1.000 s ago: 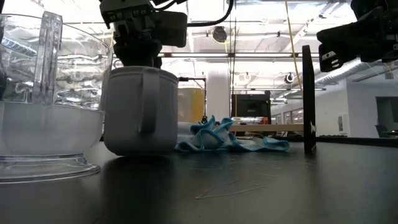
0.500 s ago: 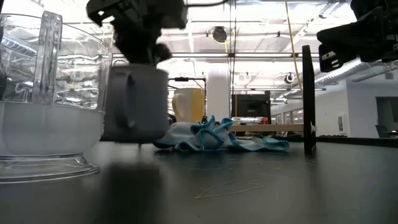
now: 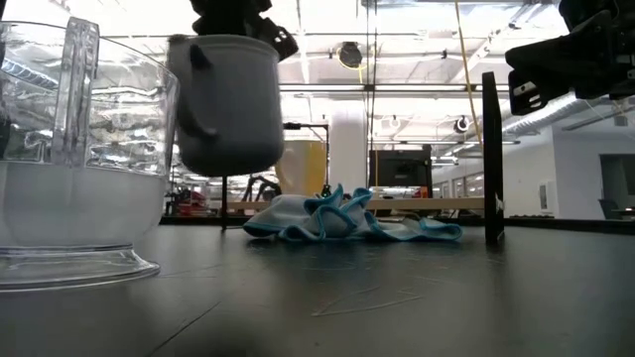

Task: Stack small to large cups/mugs on shelf
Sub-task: Put the gray mug on the shelf

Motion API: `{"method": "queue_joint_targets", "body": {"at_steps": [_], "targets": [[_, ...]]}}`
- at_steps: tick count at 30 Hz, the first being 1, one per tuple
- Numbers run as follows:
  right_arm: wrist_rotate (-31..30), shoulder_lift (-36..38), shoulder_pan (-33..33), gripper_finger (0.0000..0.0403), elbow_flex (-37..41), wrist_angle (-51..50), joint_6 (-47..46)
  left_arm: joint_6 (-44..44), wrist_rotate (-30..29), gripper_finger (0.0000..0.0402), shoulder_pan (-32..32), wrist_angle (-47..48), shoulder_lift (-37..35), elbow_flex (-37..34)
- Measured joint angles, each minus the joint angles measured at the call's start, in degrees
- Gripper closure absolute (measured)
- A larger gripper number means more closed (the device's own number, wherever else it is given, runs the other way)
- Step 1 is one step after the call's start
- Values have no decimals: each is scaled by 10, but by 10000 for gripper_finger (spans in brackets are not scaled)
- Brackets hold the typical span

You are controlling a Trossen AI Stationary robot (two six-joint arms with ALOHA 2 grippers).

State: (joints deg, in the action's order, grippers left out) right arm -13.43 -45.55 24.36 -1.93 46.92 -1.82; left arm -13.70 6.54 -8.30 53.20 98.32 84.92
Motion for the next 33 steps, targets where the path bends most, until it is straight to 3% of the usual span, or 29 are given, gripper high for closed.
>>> {"method": "queue_joint_targets", "body": {"at_steps": [11, 33], "targets": [[0, 0, 0, 403, 0, 0, 1, -110, 6, 398, 9, 67, 0, 39], [0, 0, 0, 403, 0, 12, 0, -214, 22, 398, 60, 28, 0, 40]]}}
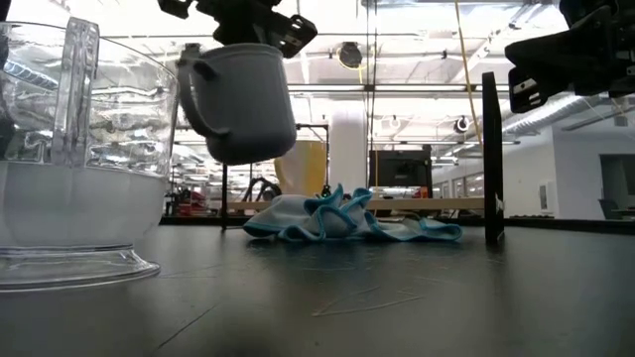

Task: Stack small to large cups/mugs on shelf
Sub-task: Put the gray mug on the shelf

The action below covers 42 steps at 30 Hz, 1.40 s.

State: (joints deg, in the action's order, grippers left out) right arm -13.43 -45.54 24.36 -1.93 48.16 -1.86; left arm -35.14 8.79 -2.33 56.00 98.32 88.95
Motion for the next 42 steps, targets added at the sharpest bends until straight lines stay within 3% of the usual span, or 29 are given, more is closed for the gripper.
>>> {"method": "queue_joint_targets", "body": {"at_steps": [20, 32, 42], "targets": [[0, 0, 0, 403, 0, -13, 2, 23, 18, 398, 45, 14, -162, -3], [0, 0, 0, 403, 0, -17, 0, 74, -49, 398, 69, 101, -221, -11], [0, 0, 0, 403, 0, -17, 2, 111, -76, 398, 82, 102, -336, -90]]}}
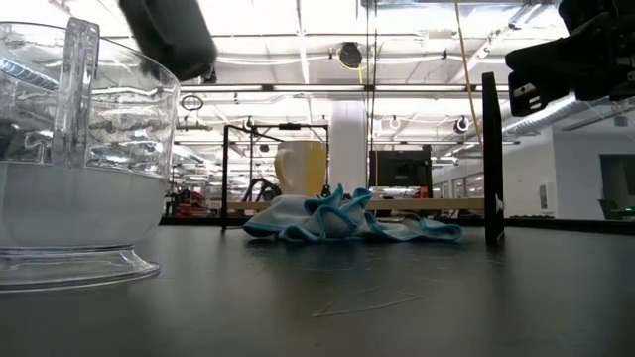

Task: Stack small to large cups/mugs on shelf
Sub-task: Put the gray mug on the shelf

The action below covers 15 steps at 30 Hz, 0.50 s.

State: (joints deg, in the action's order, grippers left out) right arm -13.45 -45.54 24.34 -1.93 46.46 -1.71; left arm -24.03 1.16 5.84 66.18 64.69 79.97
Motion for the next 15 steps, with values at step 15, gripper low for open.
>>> {"method": "queue_joint_targets", "body": {"at_steps": [15], "targets": [[-5, 0, 0, 403, 0, 11, -1, 89, 98, 398, 45, 53, -58, -161]]}}
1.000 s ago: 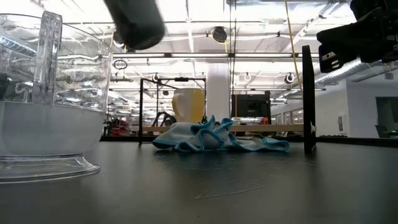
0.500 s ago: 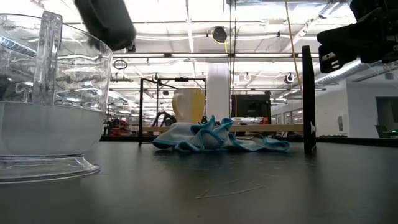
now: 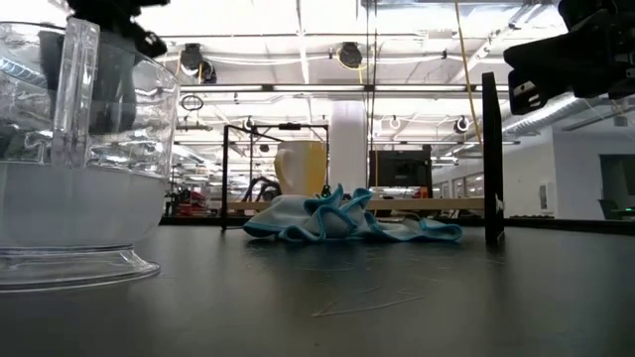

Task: Stack small to large cups/mugs on shelf
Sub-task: Put the gray mug on the shelf

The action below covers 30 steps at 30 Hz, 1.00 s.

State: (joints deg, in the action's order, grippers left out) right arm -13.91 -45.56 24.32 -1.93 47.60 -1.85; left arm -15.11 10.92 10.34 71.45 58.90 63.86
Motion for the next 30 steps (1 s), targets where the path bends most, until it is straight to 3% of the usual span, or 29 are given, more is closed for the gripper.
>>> {"method": "queue_joint_targets", "body": {"at_steps": [18, 30], "targets": [[0, 0, -33, 403, 0, 5, -5, 27, 46, 398, 80, -157, -69, -129], [0, 0, -33, 403, 0, 6, -5, 23, 72, 398, 89, -213, -98, -204]]}}
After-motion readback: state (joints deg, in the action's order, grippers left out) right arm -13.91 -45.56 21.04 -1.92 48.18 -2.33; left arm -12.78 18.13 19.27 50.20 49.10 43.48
